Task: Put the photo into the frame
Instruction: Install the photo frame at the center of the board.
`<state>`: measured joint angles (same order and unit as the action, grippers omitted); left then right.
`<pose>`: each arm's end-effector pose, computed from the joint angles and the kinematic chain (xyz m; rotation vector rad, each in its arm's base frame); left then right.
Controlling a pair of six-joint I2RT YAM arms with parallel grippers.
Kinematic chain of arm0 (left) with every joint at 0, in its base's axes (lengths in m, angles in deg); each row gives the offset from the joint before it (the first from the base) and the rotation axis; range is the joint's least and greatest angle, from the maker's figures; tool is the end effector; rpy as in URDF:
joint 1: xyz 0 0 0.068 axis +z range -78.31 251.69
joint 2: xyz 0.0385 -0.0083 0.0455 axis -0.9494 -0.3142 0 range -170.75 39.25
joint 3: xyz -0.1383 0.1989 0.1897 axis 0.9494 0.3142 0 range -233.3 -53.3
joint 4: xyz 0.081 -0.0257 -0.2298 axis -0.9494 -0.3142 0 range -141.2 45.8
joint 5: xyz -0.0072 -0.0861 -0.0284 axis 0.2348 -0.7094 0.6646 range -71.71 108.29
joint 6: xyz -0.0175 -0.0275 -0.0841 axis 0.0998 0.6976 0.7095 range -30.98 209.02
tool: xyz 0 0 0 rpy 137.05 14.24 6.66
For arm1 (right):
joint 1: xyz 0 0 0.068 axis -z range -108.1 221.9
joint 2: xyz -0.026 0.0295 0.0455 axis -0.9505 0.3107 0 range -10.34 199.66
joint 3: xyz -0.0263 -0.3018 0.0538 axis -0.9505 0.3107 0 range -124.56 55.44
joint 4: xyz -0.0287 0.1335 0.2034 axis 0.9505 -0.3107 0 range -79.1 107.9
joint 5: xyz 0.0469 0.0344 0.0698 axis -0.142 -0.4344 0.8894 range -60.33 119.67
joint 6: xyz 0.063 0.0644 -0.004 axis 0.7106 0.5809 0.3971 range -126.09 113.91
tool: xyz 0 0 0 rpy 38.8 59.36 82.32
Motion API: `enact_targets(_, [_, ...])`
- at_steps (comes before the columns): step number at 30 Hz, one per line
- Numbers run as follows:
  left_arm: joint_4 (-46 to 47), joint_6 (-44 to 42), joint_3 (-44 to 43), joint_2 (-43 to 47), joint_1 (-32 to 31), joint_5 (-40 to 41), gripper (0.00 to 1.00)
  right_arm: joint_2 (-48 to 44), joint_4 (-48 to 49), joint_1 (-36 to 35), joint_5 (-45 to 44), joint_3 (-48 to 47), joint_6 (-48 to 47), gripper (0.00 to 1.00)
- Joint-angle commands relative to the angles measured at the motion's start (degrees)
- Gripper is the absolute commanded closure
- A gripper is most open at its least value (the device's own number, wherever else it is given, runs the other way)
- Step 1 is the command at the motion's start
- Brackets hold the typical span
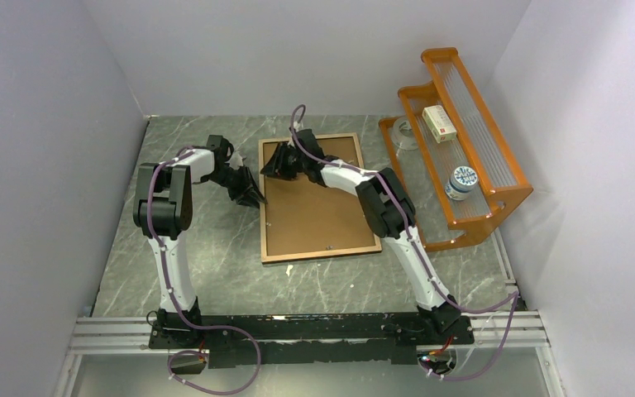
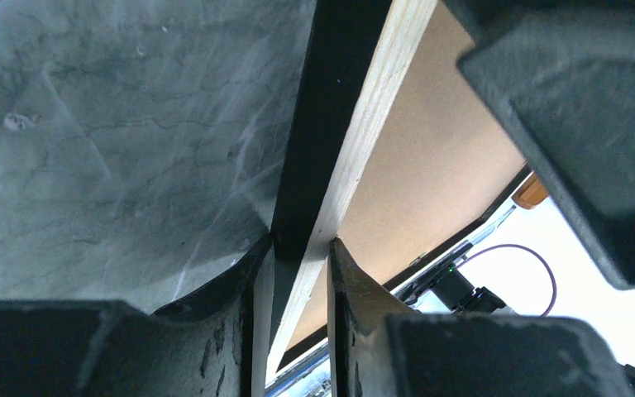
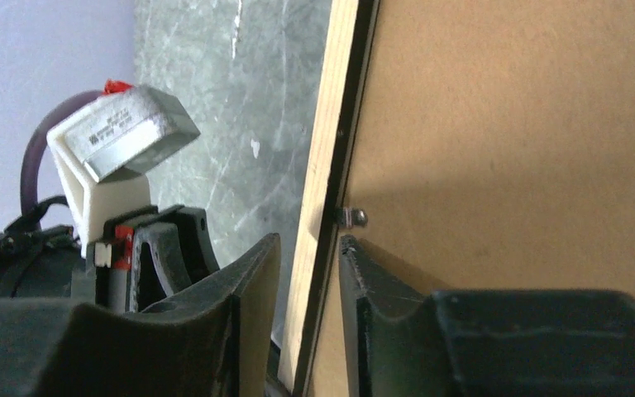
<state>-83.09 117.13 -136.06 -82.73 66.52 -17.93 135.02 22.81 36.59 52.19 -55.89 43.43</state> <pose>0.4155 -0.0853 0.1346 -0.4898 2.9200 -1.0155 0.4867 0.3825 0.1343 0.0176 2.3140 1.2487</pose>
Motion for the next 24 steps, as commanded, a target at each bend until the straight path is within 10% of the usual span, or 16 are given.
enact_targets(1, [2.8,-0.6,0.3,-4.0,-0.6,8.4,0.84,-7.5,-0.9,0.7,-3.6,5.0,-3.9,0.61])
enact_targets(13, [1.2,-0.3,0.2,-2.3,-0.6,10.6,0.76,-27.6,-20.7,8.3,-25.5,15.8,-16.6,0.36])
enact_targets(24, [1.3,-0.2,1.0,-2.3,-0.6,9.7,0.74,-23.1,-33.5,16.1,-38.3,11.7,-22.9,0.14])
